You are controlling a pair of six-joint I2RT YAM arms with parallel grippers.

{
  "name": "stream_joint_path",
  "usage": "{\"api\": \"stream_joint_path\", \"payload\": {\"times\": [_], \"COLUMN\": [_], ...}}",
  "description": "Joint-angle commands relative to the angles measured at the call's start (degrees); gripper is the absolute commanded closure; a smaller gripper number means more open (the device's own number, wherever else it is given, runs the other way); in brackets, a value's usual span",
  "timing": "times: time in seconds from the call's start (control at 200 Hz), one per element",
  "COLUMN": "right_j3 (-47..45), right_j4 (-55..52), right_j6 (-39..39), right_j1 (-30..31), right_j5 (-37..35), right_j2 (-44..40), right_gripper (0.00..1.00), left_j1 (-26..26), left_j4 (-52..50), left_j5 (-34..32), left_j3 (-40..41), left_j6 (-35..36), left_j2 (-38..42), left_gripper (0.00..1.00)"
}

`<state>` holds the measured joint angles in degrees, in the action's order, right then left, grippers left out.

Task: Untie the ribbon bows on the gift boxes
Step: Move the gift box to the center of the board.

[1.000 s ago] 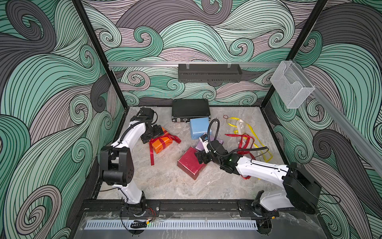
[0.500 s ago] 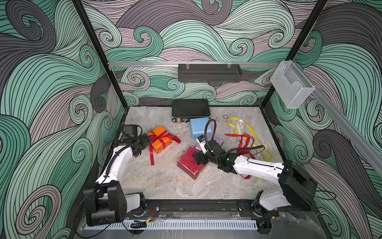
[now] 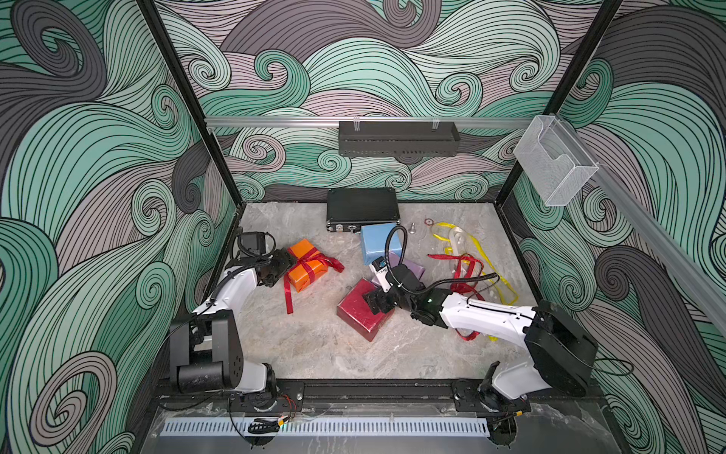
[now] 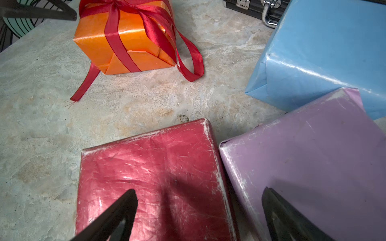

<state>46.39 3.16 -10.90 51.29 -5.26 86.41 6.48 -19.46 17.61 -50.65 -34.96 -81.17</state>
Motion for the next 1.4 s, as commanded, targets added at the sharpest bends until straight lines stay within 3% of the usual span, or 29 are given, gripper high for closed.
{"api": "stream_joint_path", "payload": {"times": [0.0,0.31,0.55,0.695,0.806,0.861,1.141,1.396], "right_j3": [1.5,1.5,1.8,2.0,1.9,1.9,2.1,2.4], "right_j4": [-1.0,-0.6,0.4,0.4,0.4,0.4,0.3,0.1], "right_j6": [0.4,1.2,6.1,6.7,6.9,6.9,7.1,7.3], "right_j1": [0.4,0.9,5.7,6.2,6.4,6.4,6.5,6.5], "right_j5": [0.9,2.8,2.1,2.0,1.8,1.8,1.9,1.7], "right_j2": [0.4,0.2,0.1,0.5,0.6,0.5,1.1,1.4], "right_gripper": [0.06,0.07,0.08,0.08,0.08,0.08,0.08,0.08], "left_j1": [0.0,0.0,-0.9,-1.5,-1.8,-2.1,-4.5,-11.0], "left_j4": [3.8,1.5,1.2,1.3,-0.3,-1.2,-3.4,-6.1], "left_j5": [2.6,2.1,2.5,2.1,1.7,1.1,-0.6,-4.2], "left_j3": [-0.3,-1.0,-0.4,0.1,-0.7,-1.2,-1.7,-2.0], "left_j6": [2.9,1.8,0.8,0.3,0.1,-0.2,-0.5,0.1], "left_j2": [1.4,-2.2,-2.2,-1.1,-1.8,-2.1,-1.1,2.1], "left_gripper": [0.25,0.27,0.32,0.41,0.68,0.76,0.87,0.89]}}
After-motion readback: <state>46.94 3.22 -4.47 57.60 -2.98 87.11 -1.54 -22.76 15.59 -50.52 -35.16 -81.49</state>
